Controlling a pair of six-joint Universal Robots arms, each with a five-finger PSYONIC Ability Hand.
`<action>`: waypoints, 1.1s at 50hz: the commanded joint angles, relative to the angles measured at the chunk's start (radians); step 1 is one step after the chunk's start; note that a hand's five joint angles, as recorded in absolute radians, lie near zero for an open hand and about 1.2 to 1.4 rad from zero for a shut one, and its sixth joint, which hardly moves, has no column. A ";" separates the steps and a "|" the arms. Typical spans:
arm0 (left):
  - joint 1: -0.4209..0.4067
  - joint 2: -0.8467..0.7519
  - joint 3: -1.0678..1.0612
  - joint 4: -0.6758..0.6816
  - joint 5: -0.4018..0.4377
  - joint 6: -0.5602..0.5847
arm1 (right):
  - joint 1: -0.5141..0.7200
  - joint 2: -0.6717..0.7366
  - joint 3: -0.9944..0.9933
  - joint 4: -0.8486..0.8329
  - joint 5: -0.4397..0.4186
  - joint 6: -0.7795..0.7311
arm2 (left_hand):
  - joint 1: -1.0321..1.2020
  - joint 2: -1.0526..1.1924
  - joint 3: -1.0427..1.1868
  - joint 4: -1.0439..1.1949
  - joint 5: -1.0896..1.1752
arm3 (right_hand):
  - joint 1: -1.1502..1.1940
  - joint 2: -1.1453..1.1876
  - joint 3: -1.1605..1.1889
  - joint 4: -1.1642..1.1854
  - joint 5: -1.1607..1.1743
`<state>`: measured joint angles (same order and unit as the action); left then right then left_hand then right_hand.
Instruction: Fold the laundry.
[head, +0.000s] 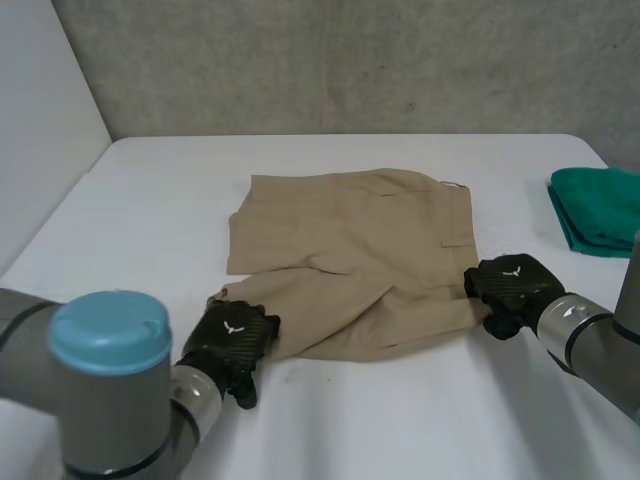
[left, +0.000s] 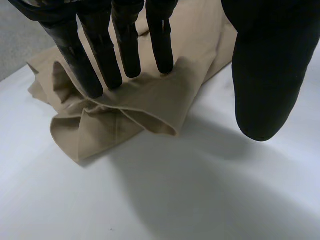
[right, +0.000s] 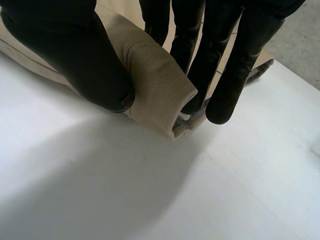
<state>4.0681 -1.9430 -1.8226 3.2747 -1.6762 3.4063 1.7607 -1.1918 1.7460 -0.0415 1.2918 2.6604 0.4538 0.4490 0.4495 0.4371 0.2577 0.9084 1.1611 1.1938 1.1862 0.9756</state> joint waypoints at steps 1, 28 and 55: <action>0.005 -0.096 0.086 0.040 -0.065 -0.001 | 0.002 0.000 0.007 0.000 -0.005 0.001 | 0.024 0.029 0.028 0.041 0.045 | 0.488 0.235 0.202 0.210 0.246; 0.015 -0.137 0.241 0.043 -0.102 0.016 | 0.002 -0.012 -0.010 0.006 0.000 -0.020 | 0.942 0.947 0.947 0.959 0.964 | 0.488 0.235 0.202 0.210 0.246; 0.098 0.245 0.253 -0.303 -0.060 0.071 | 0.003 -0.144 -0.307 0.466 -0.014 -0.162 | 0.942 0.947 0.947 0.959 0.964 | 0.488 0.235 0.202 0.210 0.246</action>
<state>4.1581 -1.6763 -1.5577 2.9736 -1.7493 3.4772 1.7655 -1.3537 1.4515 0.3932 1.2778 2.4984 1.1394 1.1935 1.1871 1.1981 0.9864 0.9221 1.1605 1.1941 1.1868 0.9756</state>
